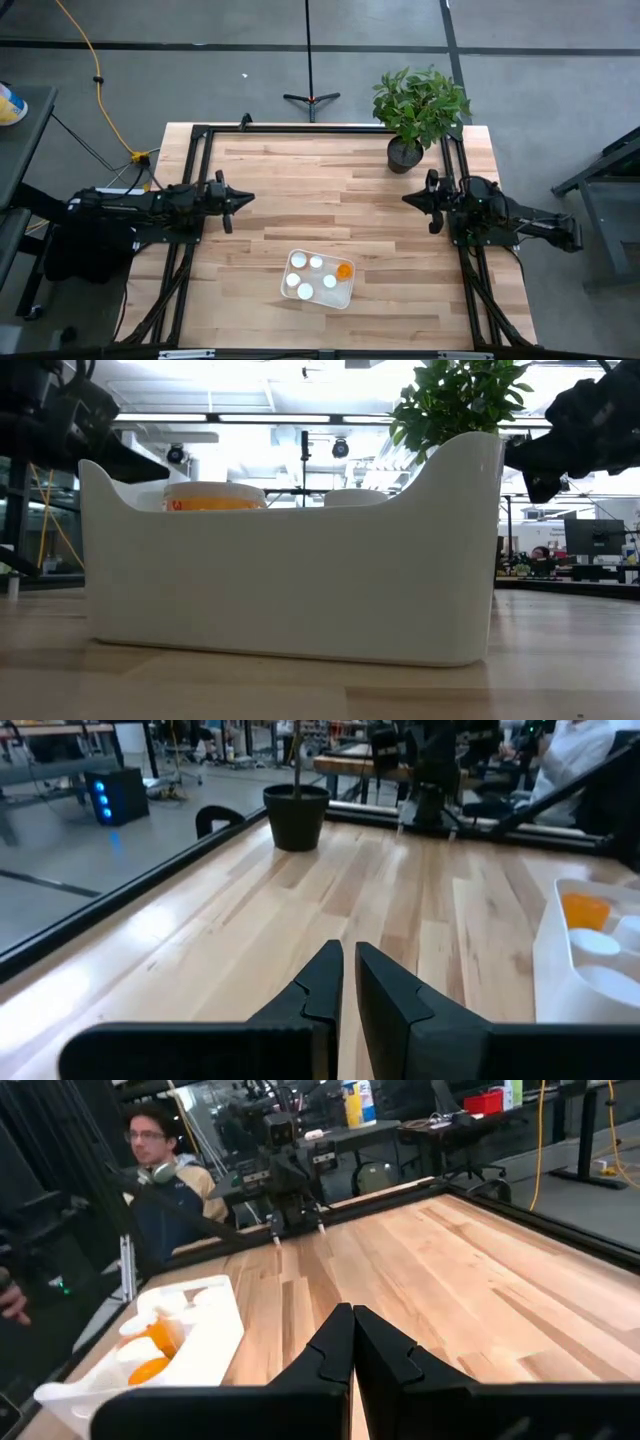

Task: Pick and place pill bottles into a basket
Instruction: Return to Home Position

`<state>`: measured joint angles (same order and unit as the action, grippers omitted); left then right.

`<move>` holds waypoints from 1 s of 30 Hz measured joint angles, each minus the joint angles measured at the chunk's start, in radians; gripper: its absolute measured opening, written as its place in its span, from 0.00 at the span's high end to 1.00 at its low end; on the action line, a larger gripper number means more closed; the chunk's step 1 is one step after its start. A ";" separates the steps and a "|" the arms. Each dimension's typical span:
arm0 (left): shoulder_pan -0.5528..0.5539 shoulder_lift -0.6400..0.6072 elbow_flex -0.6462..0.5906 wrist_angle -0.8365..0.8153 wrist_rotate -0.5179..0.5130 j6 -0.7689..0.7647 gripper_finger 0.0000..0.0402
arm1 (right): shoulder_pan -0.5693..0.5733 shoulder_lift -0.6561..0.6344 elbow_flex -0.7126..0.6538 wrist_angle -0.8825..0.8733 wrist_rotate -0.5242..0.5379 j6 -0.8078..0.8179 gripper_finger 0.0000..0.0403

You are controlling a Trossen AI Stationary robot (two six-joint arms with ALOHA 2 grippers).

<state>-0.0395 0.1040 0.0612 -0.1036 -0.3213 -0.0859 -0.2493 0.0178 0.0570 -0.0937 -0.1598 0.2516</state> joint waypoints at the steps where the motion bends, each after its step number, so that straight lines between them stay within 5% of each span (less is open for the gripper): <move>1: 0.000 0.006 0.000 0.000 0.001 -0.001 0.83 | 0.000 0.000 0.000 0.000 -0.004 -0.008 1.00; 30: 0.000 0.025 0.000 0.000 0.006 -0.061 0.83 | 0.001 0.003 0.001 -0.004 -0.055 -0.031 1.00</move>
<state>-0.0395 0.1291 0.0612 -0.1032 -0.3153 -0.1467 -0.2481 0.0204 0.0578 -0.0978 -0.2145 0.2209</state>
